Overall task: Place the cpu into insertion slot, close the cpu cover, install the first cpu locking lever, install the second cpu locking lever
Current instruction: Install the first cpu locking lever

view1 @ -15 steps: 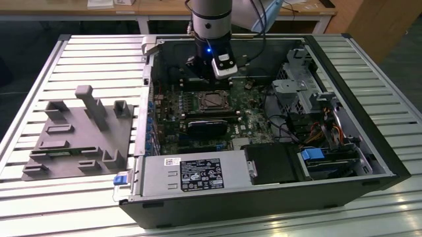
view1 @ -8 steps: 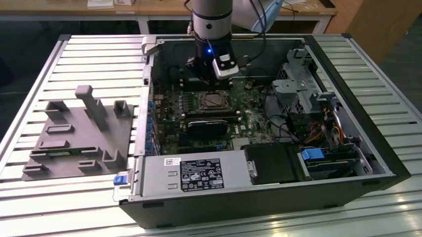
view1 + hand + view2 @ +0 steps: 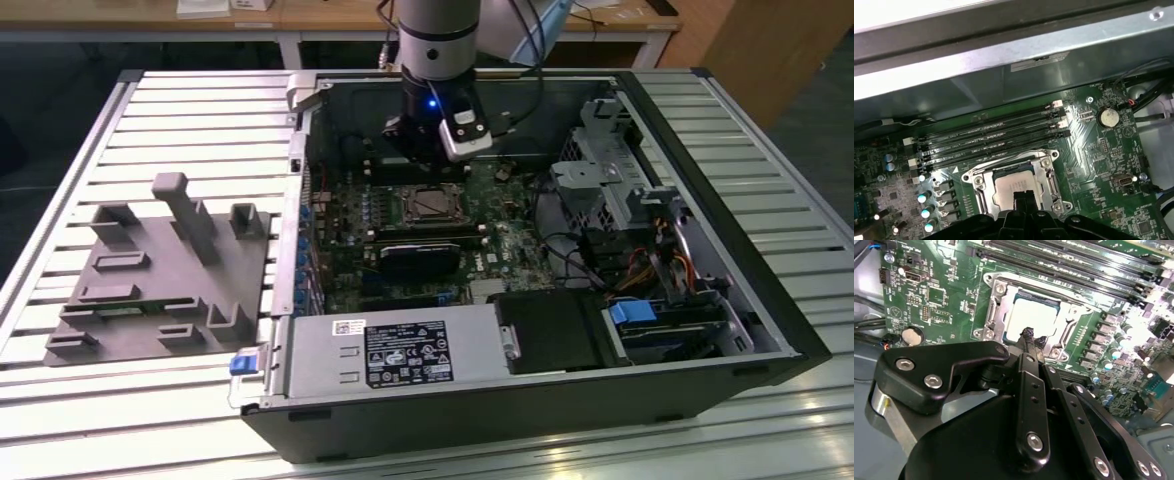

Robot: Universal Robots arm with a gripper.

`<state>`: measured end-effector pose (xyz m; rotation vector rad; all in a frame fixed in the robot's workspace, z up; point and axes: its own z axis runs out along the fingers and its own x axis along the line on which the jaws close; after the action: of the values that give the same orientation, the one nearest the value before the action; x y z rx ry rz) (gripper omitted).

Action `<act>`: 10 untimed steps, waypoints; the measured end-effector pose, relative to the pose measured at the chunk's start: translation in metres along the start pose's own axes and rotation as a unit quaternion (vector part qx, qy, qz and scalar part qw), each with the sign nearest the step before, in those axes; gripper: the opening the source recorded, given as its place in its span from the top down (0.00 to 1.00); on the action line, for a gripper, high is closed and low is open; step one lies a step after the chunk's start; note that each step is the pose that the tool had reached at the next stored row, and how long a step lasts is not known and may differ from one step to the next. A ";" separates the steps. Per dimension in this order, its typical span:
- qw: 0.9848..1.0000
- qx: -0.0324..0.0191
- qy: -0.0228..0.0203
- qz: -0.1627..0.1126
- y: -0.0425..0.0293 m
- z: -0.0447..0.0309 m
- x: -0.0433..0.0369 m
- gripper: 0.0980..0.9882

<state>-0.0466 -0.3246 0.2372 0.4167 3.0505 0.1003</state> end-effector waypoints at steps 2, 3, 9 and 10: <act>1.000 0.000 0.000 0.000 -0.0002 -0.0001 -0.0001 1.00; 1.000 0.000 0.000 0.000 -0.0010 -0.0001 -0.0003 1.00; 1.000 0.000 0.000 0.000 -0.0035 -0.0002 -0.0010 1.00; 1.000 0.000 0.000 0.000 -0.0035 -0.0002 -0.0010 1.00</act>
<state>-0.0466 -0.3282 0.2372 0.4153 3.0507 0.1000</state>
